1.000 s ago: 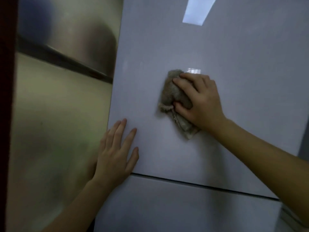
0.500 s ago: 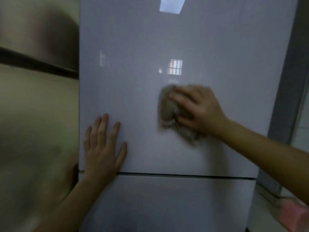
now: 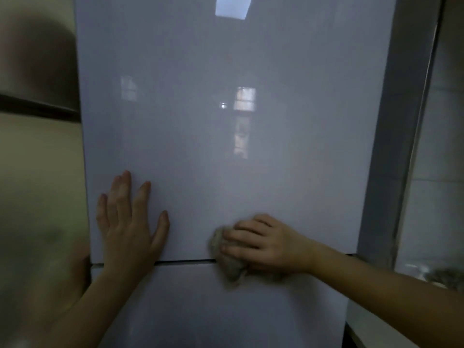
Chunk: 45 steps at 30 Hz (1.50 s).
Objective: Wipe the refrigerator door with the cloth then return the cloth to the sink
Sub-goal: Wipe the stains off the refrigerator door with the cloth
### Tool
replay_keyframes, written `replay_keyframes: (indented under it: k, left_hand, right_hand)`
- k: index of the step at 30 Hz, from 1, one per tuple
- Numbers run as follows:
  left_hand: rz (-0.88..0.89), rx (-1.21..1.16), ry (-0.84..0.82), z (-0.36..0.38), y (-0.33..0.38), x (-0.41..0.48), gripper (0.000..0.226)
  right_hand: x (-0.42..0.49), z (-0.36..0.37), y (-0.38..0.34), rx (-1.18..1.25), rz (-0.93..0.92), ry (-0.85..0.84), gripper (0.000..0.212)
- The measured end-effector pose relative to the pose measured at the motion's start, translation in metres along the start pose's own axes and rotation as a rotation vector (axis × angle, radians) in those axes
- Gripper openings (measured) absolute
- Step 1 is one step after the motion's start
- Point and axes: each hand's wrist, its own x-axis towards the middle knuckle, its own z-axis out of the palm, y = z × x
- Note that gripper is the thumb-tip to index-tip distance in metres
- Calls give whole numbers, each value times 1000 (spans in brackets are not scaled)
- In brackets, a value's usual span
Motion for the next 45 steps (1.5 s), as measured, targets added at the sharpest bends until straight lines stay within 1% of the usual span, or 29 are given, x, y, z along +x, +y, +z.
replay_keyframes:
  k: [1, 3, 5, 8, 9, 11, 13, 15, 19, 21, 23, 25, 28, 30, 33, 35, 39, 42, 45]
  left_hand:
    - [17, -1, 8, -2, 5, 8, 62]
    - [90, -8, 42, -7, 23, 32, 61]
    - [137, -51, 71, -9, 50, 63, 59]
    - [163, -91, 72, -7, 91, 94, 58]
    - [169, -81, 55, -4, 102, 98, 59]
    - [168, -47, 20, 3, 117, 98, 60]
    - [168, -22, -5, 11, 123, 92, 60]
    - [182, 0, -36, 18, 125, 84, 61]
    - [203, 63, -56, 28, 123, 78, 63]
    - [206, 65, -45, 30, 123, 78, 63]
    - [207, 68, -34, 32, 123, 77, 63]
    - [216, 72, -21, 33, 122, 77, 62]
    - [237, 69, 14, 33, 118, 82, 59]
    - [256, 72, 32, 33, 114, 84, 56]
    - [276, 76, 34, 32, 111, 85, 55]
    - [277, 67, 20, 31, 111, 85, 55]
    - [270, 52, -3, 29, 111, 86, 55]
    - [255, 65, -14, 29, 112, 85, 55]
    - [207, 59, -81, 25, 119, 82, 57]
  right_hand:
    - [-6, -5, 11, -20, 40, 15, 36]
    - [-9, -22, 54, -110, 169, 77, 41]
    - [-6, -49, 111, -208, 350, 166, 47]
    - [-1, -92, 184, -261, 641, 282, 57]
    - [-1, -101, 198, -266, 717, 298, 59]
    - [-6, -108, 206, -268, 804, 312, 62]
    - [-15, -101, 193, -258, 823, 297, 64]
    - [-33, -85, 166, -247, 780, 263, 63]
    - [-92, -47, 84, -186, 514, 100, 55]
    - [-120, -35, 44, -159, 410, 28, 51]
    - [-141, -28, 18, -149, 384, -17, 55]
    - [-151, -25, 13, -148, 399, -28, 56]
    - [-141, -34, 32, -154, 467, 26, 48]
    - [-125, -47, 65, -167, 575, 95, 51]
    - [-90, -78, 138, -186, 739, 189, 63]
    - [-61, -105, 190, -213, 778, 226, 65]
    - [-15, -153, 277, -208, 819, 241, 65]
    - [2, -166, 302, -163, 877, 288, 65]
    - [7, -161, 293, -106, 941, 310, 66]
